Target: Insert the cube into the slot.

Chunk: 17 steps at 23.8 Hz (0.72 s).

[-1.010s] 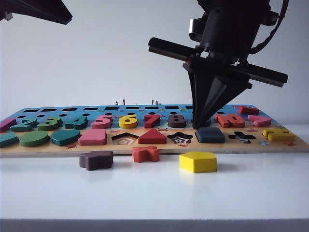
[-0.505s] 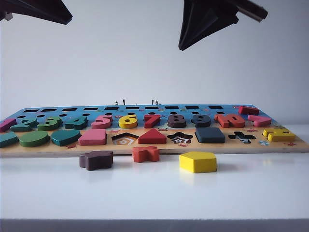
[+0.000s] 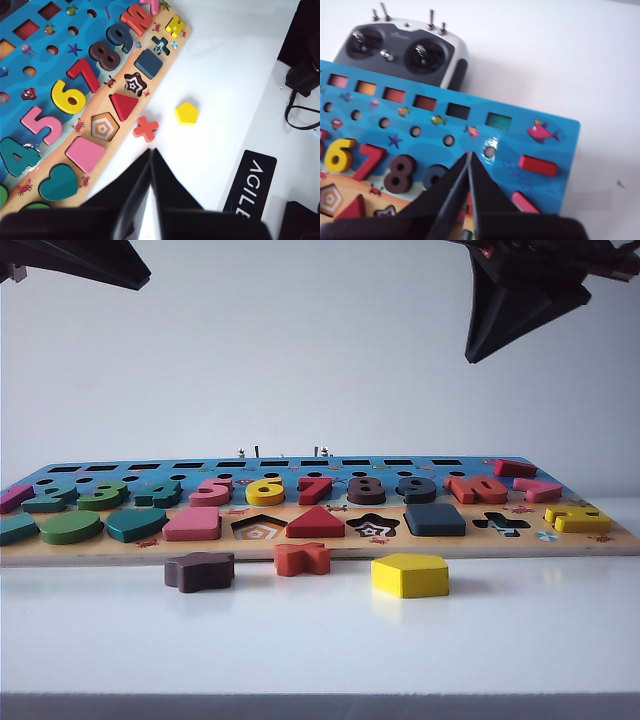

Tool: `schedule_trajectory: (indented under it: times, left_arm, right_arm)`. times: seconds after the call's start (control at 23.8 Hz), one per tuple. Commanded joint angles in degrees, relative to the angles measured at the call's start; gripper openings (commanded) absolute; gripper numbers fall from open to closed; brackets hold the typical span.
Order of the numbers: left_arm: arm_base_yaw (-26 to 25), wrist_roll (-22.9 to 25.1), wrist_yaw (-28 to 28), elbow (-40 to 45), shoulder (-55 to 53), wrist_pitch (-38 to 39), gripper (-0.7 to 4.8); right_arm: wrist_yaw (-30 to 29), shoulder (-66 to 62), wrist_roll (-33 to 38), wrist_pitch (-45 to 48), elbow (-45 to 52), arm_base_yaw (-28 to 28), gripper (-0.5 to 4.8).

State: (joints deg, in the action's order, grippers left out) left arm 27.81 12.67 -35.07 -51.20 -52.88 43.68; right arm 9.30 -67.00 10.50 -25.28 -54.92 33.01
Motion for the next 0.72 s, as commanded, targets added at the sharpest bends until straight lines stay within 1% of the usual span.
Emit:
schedule_trajectory:
  times: [0.04, 0.34, 0.46, 0.63, 0.72]
  left_arm:
    - [-0.1, 0.4, -0.5, -0.2, 0.1, -0.8, 0.17]
    - [-0.1, 0.4, -0.5, -0.2, 0.1, -1.8, 0.17]
    - [-0.1, 0.4, -0.5, -0.2, 0.1, -2.1, 0.17]
    - [-0.1, 0.5, -0.4, -0.2, 0.1, -2.3, 0.17]
    - [-0.1, 1.2, -0.4, -0.2, 0.1, -2.9, 0.17]
  right_arm:
    - [-0.9, 3.6, 0.4, 2.1, 3.8, -2.0, -0.08]
    - [-1.0, 10.1, 0.4, 2.5, 10.0, -5.5, -0.08]
    - [-1.3, 14.0, 0.4, 2.5, 12.9, -8.1, -0.08]
    - [-4.2, 18.4, 0.4, 2.5, 15.7, -11.3, -0.08]
    - [-6.6, 20.7, 0.4, 2.5, 17.2, -13.2, -0.08]
